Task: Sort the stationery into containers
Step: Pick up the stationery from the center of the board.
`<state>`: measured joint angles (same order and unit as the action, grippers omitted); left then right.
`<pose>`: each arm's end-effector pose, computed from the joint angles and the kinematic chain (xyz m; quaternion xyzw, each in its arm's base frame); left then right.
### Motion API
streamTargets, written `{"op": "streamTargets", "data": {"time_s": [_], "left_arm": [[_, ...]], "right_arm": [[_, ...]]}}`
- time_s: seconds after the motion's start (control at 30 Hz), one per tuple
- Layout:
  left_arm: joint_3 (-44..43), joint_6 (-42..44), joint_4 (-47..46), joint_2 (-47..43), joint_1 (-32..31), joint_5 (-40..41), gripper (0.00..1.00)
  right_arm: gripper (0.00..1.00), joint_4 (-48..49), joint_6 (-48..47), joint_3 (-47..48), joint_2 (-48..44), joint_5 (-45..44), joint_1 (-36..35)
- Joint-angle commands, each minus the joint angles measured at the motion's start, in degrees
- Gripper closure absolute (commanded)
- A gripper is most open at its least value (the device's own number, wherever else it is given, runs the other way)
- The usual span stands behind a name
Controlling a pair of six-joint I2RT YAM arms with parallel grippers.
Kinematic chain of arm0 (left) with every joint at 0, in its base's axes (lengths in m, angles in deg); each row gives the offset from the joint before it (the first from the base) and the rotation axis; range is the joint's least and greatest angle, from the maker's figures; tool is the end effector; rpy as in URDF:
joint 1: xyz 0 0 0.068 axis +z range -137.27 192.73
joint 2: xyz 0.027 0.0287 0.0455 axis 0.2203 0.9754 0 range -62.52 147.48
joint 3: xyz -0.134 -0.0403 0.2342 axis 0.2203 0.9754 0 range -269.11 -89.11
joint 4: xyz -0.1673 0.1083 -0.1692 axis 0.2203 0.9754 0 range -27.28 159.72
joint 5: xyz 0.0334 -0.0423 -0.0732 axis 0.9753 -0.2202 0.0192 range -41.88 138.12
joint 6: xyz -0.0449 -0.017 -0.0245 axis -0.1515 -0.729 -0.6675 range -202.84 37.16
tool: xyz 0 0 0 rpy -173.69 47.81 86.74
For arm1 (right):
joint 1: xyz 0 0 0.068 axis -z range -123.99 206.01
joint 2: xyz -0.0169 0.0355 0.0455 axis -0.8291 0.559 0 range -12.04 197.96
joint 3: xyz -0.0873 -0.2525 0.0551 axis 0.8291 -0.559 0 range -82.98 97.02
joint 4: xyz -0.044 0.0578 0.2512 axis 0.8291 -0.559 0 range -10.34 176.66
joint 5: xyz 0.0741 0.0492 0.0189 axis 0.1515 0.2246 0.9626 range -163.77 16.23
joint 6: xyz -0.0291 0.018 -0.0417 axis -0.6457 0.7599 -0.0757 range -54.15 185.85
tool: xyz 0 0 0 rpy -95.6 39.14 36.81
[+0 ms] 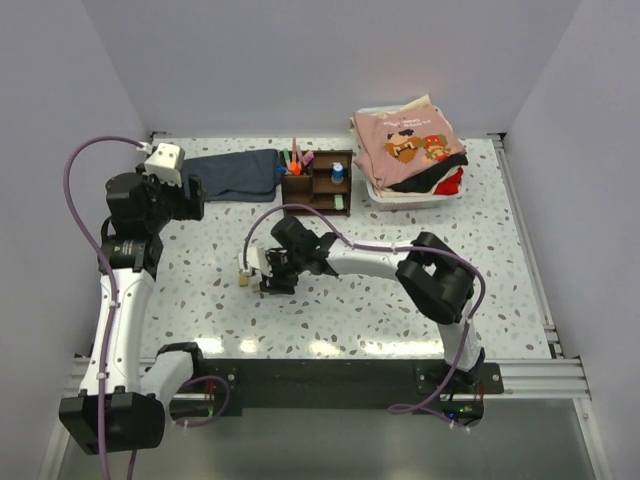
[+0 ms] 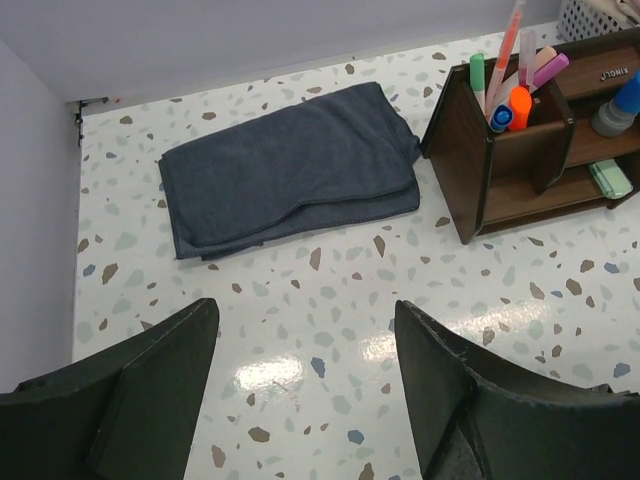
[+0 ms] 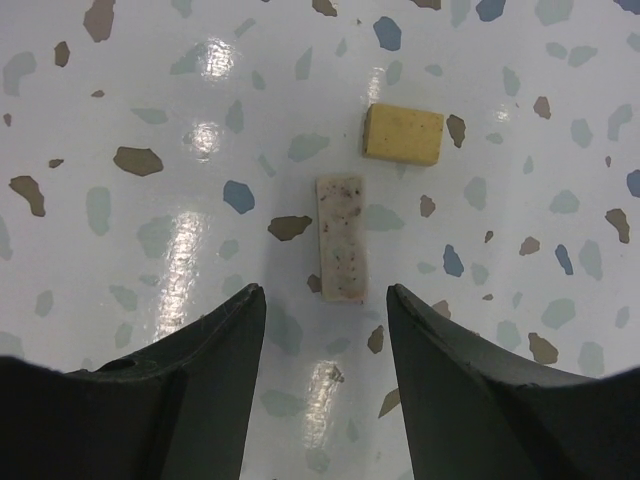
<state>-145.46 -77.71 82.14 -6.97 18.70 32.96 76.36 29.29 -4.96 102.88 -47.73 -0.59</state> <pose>0.2172 0.0134 0.3600 0.0710 0.8056 -0.0507 0.5860 0.2266 0.3719 0.1759 -0.7154 0.5638 0.2684 0.3136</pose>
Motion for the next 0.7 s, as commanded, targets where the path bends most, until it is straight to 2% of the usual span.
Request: {"op": "streamTargets", "data": {"time_s": [0.0, 0.4, 0.57, 0.67], "left_arm": [[-0.2, 0.4, -0.9, 0.4, 0.3, 0.5, 0.24], [0.1, 0.7, -1.1, 0.7, 0.4, 1.1, 0.24], [0.1, 0.4, -1.6, 0.9, 0.3, 1.1, 0.24], [0.3, 0.1, -1.8, 1.0, 0.3, 0.8, 0.24]], "right_arm": [[0.45, 1.8, -0.8, 3.5, 2.0, -0.7, -0.3], [0.50, -1.3, -1.7, 5.0, 4.9, 0.0, -0.3], [0.62, -3.5, -1.9, 6.3, 5.8, 0.7, -0.3], [0.65, -3.1, -1.5, 6.1, 6.0, 0.1, -0.4]]}}
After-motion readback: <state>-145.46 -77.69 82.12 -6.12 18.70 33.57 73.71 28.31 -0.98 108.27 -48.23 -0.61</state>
